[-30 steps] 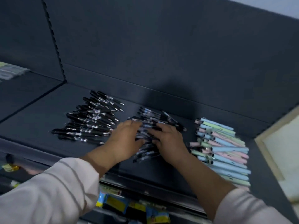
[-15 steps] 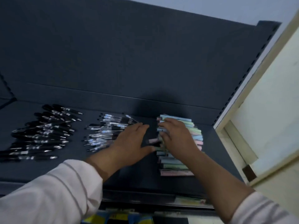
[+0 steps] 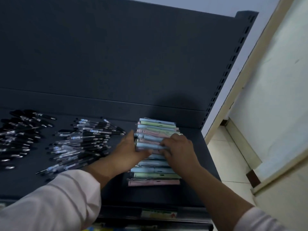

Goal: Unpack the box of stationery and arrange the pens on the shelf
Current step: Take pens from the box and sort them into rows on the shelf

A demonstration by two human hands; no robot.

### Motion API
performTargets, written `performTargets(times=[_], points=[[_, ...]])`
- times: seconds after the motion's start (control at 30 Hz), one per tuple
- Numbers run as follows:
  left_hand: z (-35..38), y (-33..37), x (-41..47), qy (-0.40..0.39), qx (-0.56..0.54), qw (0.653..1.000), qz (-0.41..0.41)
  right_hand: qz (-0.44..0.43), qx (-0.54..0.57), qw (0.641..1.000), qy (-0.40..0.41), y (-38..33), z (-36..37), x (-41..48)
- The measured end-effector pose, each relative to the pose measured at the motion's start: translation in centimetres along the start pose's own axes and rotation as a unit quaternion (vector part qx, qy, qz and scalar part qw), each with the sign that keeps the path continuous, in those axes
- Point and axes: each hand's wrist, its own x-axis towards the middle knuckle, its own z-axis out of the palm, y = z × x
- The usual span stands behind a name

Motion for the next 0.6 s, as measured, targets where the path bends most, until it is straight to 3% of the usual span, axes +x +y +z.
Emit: performTargets(times=[0.2, 0.4, 0.6], points=[[0.3, 1.1, 1.2, 0.047, -0.062, 0.997, -0.025, 0.052, 0.02, 0.998, 0.024, 0.8, -0.1, 0.2], [1.6, -0.9, 2.4, 0.089, -0.146, 0.982, -0.086, 0.192, 0.199, 0.96, -0.042, 2.0, 0.9, -0.6], [3.4, 0.4, 2.9, 0.108, -0.205, 0.971, -0.064, 0.177, 0.25, 0.948, -0.085, 0.9, 2.0, -0.9]])
